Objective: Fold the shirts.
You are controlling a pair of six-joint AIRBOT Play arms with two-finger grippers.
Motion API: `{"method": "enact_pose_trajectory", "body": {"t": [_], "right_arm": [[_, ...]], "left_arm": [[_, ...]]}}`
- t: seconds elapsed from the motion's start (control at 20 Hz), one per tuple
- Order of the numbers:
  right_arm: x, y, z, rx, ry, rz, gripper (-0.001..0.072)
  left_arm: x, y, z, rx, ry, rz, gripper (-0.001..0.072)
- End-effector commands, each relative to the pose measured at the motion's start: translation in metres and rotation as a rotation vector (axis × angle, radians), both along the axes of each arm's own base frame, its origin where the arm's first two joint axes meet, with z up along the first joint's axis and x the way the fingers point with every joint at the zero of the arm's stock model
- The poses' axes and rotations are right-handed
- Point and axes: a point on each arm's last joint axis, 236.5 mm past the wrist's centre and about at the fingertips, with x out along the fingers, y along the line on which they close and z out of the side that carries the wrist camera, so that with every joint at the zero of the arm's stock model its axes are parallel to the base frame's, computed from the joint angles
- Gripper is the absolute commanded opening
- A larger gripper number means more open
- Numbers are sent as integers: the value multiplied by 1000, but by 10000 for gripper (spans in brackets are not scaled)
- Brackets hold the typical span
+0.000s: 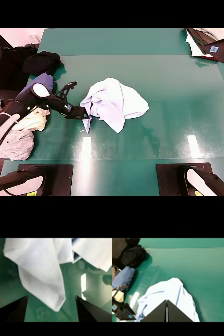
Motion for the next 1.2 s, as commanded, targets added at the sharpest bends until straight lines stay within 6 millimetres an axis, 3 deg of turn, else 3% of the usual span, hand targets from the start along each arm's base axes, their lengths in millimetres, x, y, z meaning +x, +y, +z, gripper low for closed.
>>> {"method": "enact_pose_trajectory", "body": {"t": [0.0, 0.1, 0.2, 0.25, 0.3, 0.5, 0.6, 0.65, 0.7, 0.75, 0.85, 0.95, 1.05, 1.15], "right_arm": [[0, 0, 0, 0, 1, 1, 20], [-2, 1, -1, -2, 5, 6, 20], [-4, 3, -6, -3, 26, 22, 20], [-5, 4, -12, -4, 51, 37, 20], [-7, 8, -22, -7, 92, 68, 20], [-10, 32, -95, -144, 344, 152, 20], [-10, 65, -130, -246, 413, 247, 37], [-11, 87, -146, -268, 444, 299, 209], [-15, 115, -163, -282, 473, 372, 487], [-19, 143, -184, -301, 504, 442, 593], [-24, 180, -232, -379, 561, 525, 593], [-22, 199, -279, -459, 599, 553, 591], [-17, 214, -310, -453, 648, 531, 590], [-7, 222, -329, -425, 667, 492, 551]], "left_arm": [[0, -15, -14, -5, -45, 13, 665], [2, -15, -17, 27, -58, 25, 638], [1, -12, -20, 45, -59, 20, 225], [2, -12, -19, 46, -62, 19, 88], [3, -12, -17, 48, -64, 13, 21], [12, 9, 14, 165, -114, -88, 21], [23, 24, 42, 238, -192, -132, 21], [27, 28, 58, 260, -228, -143, 22], [29, 30, 70, 269, -254, -148, 21], [30, 31, 82, 268, -273, -152, 21], [29, 30, 95, 266, -283, -160, 22], [24, 32, 96, 270, -264, -173, 22], [21, 33, 94, 276, -251, -180, 22], [20, 33, 94, 277, -246, -182, 22]]}}
